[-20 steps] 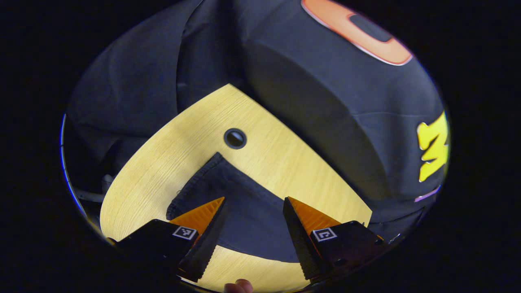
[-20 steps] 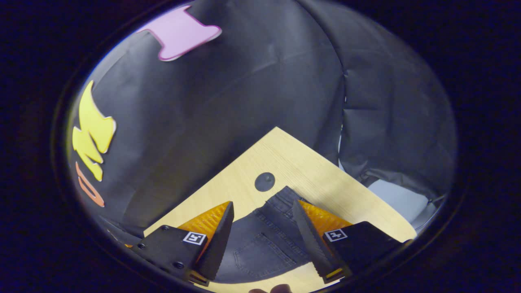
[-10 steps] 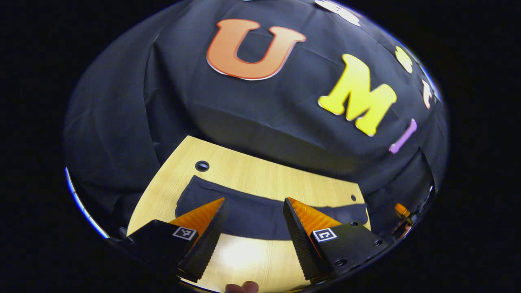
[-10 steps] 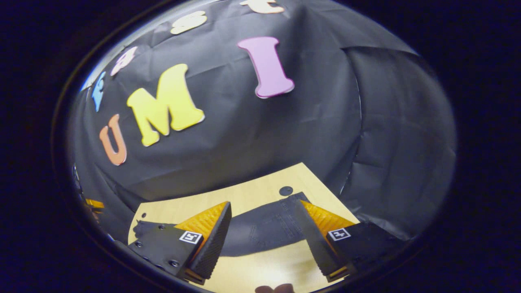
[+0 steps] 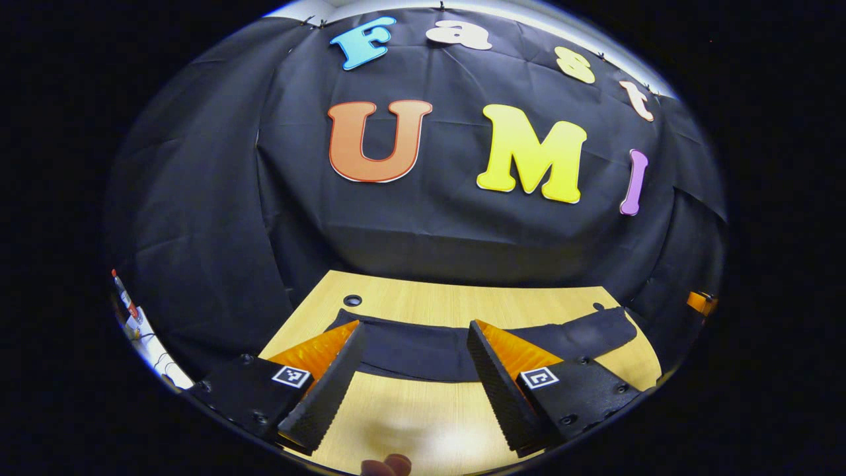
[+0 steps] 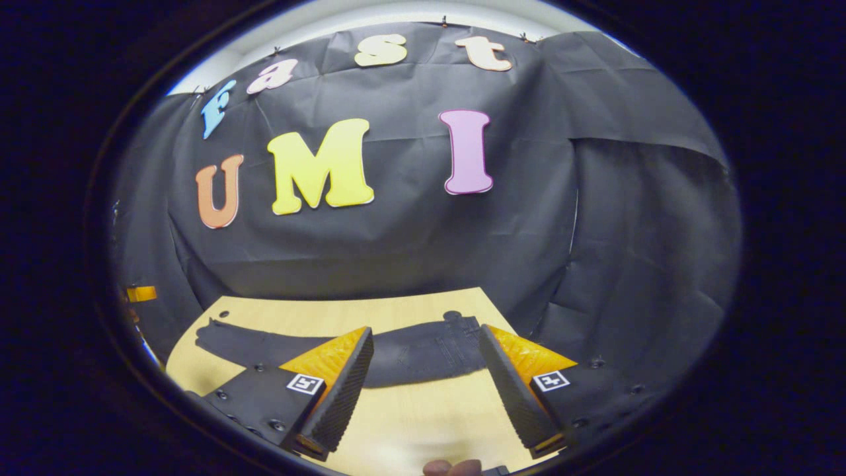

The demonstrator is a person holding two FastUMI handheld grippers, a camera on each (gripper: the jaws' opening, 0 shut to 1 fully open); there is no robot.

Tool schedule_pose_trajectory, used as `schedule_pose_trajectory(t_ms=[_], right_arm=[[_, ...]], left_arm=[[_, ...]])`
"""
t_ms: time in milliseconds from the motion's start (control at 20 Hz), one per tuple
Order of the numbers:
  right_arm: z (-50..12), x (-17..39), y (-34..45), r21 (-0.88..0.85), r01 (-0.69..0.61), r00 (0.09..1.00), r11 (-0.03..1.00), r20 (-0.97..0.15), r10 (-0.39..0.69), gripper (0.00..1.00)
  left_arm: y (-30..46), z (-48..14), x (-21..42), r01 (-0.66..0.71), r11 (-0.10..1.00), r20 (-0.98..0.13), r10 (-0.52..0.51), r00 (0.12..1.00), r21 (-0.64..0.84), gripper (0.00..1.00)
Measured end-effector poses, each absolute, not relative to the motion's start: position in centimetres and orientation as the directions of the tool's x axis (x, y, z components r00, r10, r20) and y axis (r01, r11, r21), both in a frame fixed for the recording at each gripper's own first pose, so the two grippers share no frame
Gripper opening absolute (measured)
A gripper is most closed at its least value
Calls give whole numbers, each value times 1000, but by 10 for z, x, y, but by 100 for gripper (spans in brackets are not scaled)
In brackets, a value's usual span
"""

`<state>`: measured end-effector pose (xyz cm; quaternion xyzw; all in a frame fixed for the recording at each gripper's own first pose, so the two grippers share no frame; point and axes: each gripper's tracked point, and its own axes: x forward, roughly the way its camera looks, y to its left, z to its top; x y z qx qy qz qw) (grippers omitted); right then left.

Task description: Grasp the waist and the cuffs of the jeans and fold them to make the two legs overlap; first hold the waist and fold one-third of the jeans toward the cuffs, then hold the cuffs and fold the remaining one-third in the same direction to finish folding.

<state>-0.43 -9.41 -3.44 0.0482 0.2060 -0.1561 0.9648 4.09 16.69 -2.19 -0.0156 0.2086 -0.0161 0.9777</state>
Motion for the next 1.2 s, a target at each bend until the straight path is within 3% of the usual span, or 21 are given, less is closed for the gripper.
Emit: schedule_pose_trajectory(t_ms=[200,250,300,450,500,550,850,900,950,1050,1100,1200], right_arm=[[-58,-14,-96,69,353,844,933,-453,-286,99],[-64,-18,-99,83,365,838,927,-464,-288,94],[-71,-20,-106,93,378,830,921,-473,-293,99],[-90,-17,-121,117,404,814,907,-498,-299,99],[-98,-15,-128,121,413,810,903,-502,-303,94],[-104,-10,-135,135,422,808,896,-505,-304,99],[-185,40,-194,232,522,756,821,-572,-319,99],[-200,51,-205,235,535,746,812,-583,-323,94],[-215,61,-216,233,542,737,808,-594,-323,99],[-239,77,-233,223,549,723,806,-610,-324,94],[-248,84,-238,219,550,718,806,-618,-322,99],[-265,101,-252,207,548,714,810,-620,-325,99]], left_arm=[[137,-17,39,45,998,-361,-61,931,-52,99],[131,-16,40,47,997,-357,-63,932,-54,99],[126,-15,41,54,997,-356,-69,932,-51,99],[116,-12,42,67,997,-352,-75,933,-34,99],[114,-10,42,64,998,-347,-70,935,-30,99],[113,-7,43,56,998,-344,-61,937,-25,99],[103,-8,44,25,999,-358,-31,933,-21,99],[102,-8,45,16,1000,-363,-23,931,-24,99],[101,-9,45,7,999,-372,-18,928,-31,99],[100,-14,43,-6,999,-389,-10,921,-38,99],[100,-16,43,-9,999,-394,-4,919,-33,99],[102,-19,41,-19,1000,-408,11,913,-14,99]])
